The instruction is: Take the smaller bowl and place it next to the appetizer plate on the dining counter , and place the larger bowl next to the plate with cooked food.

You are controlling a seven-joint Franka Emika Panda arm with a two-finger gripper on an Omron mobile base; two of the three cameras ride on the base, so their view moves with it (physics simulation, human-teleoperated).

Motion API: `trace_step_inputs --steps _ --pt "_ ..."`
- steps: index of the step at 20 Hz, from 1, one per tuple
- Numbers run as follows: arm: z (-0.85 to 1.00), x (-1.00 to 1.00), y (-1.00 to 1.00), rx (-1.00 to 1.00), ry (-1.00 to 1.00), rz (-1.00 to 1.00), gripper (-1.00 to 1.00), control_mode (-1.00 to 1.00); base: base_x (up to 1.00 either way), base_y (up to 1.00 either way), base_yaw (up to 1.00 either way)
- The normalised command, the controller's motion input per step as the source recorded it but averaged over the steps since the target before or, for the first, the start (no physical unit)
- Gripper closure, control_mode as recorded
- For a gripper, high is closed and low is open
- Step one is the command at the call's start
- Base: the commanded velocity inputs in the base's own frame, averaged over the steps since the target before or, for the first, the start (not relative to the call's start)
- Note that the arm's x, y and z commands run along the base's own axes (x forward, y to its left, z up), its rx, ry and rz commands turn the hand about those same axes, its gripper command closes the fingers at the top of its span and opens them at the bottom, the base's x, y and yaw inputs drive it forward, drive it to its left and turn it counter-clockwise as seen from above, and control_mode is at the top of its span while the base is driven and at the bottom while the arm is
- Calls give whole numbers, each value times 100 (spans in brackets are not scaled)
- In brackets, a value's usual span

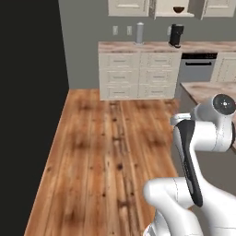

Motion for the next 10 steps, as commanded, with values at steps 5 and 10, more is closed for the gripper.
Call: trace_step_inputs --steps 5,10 --pt "0 0 0 0 0 0 -100 100 100 -4 0" --pt "0 0 0 0 0 0 -100 100 100 -7 0"
